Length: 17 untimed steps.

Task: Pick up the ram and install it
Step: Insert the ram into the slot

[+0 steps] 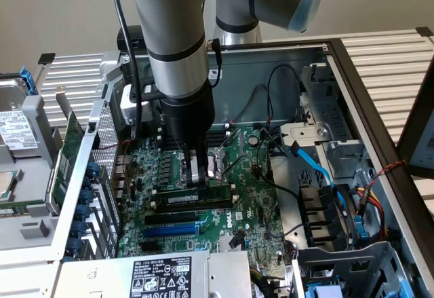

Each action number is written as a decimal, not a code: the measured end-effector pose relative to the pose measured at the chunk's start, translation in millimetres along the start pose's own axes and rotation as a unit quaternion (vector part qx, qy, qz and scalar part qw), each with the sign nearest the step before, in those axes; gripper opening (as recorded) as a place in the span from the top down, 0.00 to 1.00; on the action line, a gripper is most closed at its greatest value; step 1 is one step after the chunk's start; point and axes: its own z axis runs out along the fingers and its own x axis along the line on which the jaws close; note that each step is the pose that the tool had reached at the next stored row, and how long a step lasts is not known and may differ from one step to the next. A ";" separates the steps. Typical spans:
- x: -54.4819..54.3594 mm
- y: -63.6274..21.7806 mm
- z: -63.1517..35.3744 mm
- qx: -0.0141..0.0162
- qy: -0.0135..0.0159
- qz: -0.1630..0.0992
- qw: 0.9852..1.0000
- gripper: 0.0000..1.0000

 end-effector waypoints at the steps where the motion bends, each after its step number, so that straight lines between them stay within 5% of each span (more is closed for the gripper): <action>1: 0.0 0.3 0.0 0.000 0.000 0.000 1.000 0.87; 17: -0.1 1.3 1.8 0.002 -0.001 -0.004 1.000 0.87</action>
